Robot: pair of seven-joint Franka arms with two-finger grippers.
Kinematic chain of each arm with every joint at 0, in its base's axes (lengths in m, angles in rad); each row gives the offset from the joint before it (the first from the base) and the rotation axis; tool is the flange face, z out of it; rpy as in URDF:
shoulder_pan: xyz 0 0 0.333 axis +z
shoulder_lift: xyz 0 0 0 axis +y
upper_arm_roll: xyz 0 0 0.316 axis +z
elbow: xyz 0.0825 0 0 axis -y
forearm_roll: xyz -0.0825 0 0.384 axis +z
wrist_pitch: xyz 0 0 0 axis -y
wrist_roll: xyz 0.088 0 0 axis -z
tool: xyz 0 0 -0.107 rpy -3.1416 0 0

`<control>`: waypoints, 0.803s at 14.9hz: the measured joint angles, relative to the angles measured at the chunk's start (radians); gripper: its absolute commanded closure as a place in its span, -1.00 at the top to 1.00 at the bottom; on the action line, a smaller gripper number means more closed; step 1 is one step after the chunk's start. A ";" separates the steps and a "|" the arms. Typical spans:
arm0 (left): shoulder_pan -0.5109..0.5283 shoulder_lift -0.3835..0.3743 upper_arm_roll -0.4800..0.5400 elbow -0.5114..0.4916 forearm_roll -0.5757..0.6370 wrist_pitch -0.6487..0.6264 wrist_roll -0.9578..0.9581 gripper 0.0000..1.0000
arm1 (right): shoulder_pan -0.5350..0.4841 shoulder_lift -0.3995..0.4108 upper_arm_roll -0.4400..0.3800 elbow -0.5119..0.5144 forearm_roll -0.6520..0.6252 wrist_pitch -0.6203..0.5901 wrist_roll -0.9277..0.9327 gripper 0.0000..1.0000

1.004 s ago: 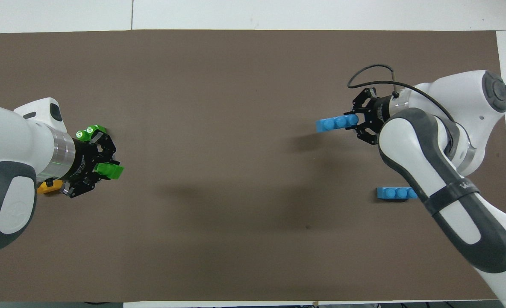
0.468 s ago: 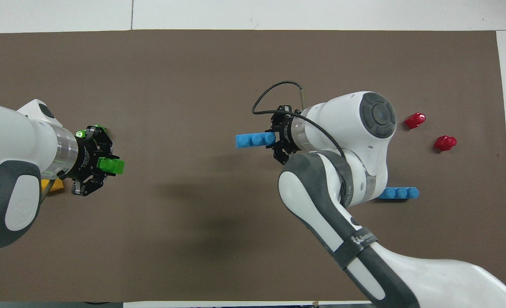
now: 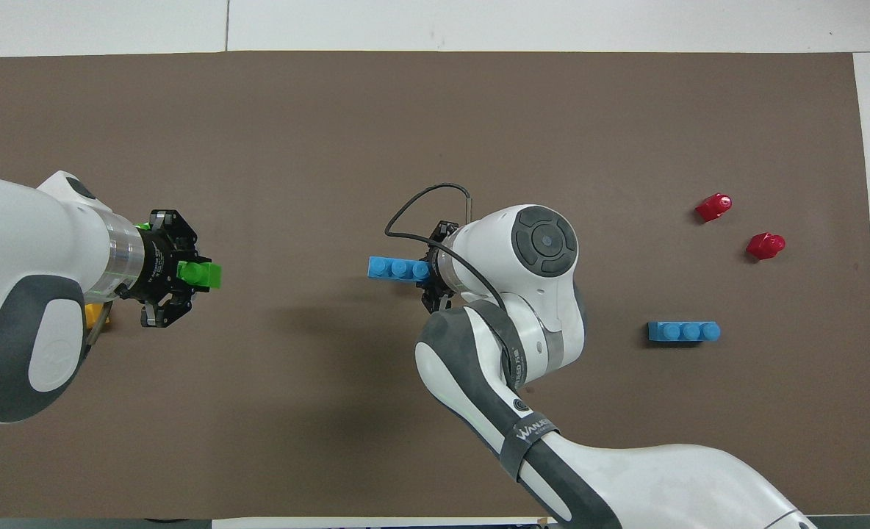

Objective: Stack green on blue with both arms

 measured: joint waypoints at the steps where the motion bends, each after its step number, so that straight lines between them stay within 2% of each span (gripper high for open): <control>1: -0.015 0.013 -0.002 0.000 -0.001 0.029 -0.059 -1.00 | 0.008 0.010 0.000 -0.004 0.000 0.012 0.004 -1.00; 4: -0.092 0.060 -0.007 -0.001 -0.002 0.106 -0.204 -1.00 | 0.038 0.033 -0.001 -0.024 -0.023 0.058 0.010 -1.00; 12: -0.221 0.166 -0.011 0.001 -0.002 0.236 -0.355 -1.00 | 0.071 0.054 -0.001 -0.050 -0.114 0.068 0.014 -1.00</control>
